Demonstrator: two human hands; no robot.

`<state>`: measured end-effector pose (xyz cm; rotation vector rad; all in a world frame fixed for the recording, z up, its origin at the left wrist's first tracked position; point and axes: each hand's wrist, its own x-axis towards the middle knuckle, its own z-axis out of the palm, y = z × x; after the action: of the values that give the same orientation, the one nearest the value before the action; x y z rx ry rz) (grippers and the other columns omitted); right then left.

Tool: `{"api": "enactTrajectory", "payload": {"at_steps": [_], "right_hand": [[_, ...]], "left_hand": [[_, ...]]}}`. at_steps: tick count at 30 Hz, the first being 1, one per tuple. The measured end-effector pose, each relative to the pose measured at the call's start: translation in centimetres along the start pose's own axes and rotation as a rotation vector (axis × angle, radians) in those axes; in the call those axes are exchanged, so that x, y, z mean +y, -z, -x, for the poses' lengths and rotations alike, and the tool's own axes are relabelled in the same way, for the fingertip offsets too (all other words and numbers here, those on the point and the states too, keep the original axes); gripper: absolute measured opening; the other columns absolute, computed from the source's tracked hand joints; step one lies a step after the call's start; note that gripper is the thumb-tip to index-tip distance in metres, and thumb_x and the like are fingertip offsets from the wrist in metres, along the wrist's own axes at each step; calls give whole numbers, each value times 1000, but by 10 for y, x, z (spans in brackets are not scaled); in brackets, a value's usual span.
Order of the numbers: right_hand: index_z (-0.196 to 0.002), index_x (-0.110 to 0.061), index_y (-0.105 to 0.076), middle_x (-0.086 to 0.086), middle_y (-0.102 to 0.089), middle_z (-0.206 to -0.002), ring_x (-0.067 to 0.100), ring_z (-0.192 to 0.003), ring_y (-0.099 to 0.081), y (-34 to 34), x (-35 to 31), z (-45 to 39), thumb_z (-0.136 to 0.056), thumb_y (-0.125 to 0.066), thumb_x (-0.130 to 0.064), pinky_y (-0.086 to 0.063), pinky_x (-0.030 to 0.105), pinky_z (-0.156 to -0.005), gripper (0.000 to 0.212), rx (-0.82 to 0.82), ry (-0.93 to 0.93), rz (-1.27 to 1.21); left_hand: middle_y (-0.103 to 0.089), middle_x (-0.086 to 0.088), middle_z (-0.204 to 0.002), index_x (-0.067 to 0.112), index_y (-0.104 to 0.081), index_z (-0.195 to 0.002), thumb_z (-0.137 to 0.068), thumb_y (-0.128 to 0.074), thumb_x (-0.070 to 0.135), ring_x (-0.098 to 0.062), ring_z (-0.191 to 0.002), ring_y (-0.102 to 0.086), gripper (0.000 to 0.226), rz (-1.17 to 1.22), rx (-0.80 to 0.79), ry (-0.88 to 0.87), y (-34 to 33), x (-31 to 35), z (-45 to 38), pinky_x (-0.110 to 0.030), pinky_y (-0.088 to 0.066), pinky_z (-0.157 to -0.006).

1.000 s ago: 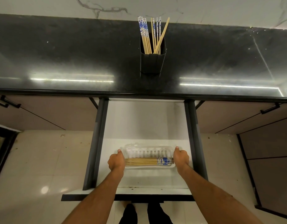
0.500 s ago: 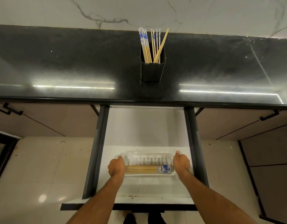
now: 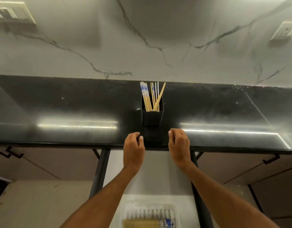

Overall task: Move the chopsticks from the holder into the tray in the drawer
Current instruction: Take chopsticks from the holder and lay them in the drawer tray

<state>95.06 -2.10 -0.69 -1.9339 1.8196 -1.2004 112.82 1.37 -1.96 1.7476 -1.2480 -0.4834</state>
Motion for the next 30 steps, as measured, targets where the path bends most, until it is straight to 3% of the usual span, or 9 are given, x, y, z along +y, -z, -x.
{"api": "enactTrajectory", "payload": {"at_steps": [3,7,11,15,18,21,23,26,30], "right_hand": [[-106,-10,-68,1,-67,-96,7,-85,-58,-7,-23,-48,-103,-54,-13,-46,18,-78,15,24,30,-28],[-118,-13,-67,-3,-67,-106,3,-91,-58,-24,-48,-104,-100,-57,-13,-43,10,-79,21,-43,-46,-97],[-121,-11,-67,0,-70,-106,11,-98,-66,-49,-61,-147,-96,-61,-6,-58,33,-93,25,-160,-118,-171],[-123,-8,-66,4,-72,-113,15,-106,-67,-74,-63,-181,-95,-65,-2,-56,37,-99,29,-235,-197,-169],[-127,-9,-64,5,-70,-119,15,-109,-66,-93,-62,-196,-94,-67,-2,-56,35,-100,35,-278,-231,-167],[-116,-13,-68,2,-72,-108,8,-91,-64,-112,-62,-204,-96,-66,-8,-58,26,-85,21,-302,-224,-153],[-108,-15,-69,1,-73,-100,9,-84,-64,-121,-60,-207,-97,-66,-17,-57,26,-78,12,-312,-235,-137],[-106,-15,-68,1,-72,-98,16,-89,-68,-130,-53,-210,-97,-65,-25,-60,35,-83,14,-372,-265,-106],[-105,-14,-69,2,-73,-97,17,-89,-67,-139,-48,-213,-94,-70,-26,-56,31,-81,16,-390,-271,-94]], "left_hand": [[-60,11,-106,18,-63,-118,-102,-49,27,-3,-98,-56,23,3,20,-65,-11,29,-47,-16,-45,-86],[-51,18,-102,20,-61,-118,-100,-48,30,3,-92,-47,24,-12,41,-13,-24,55,-103,-6,-28,-71],[-61,-1,-129,15,-57,-132,-100,-49,26,-5,-107,-50,35,4,59,92,-38,64,-148,-19,-34,-87],[-56,-6,-139,12,-50,-141,-102,-48,22,-18,-124,-54,40,39,10,163,-50,65,-185,-25,-34,-92],[-60,-6,-128,15,-58,-130,-100,-50,17,-10,-103,-55,31,63,-38,152,-61,63,-205,-21,-36,-84],[-63,-3,-111,21,-62,-107,-96,-51,13,-5,-83,-55,18,90,-90,124,-71,55,-218,-14,-35,-64],[-63,1,-104,26,-59,-98,-95,-50,10,-2,-79,-54,19,97,-99,107,-75,50,-224,-11,-33,-60],[-61,10,-95,37,-54,-89,-94,-47,9,0,-80,-57,30,130,-111,58,-78,45,-224,-8,-40,-57],[-61,12,-93,35,-58,-94,-96,-44,10,-1,-82,-59,28,149,-120,30,-83,41,-223,-11,-41,-61]]}}
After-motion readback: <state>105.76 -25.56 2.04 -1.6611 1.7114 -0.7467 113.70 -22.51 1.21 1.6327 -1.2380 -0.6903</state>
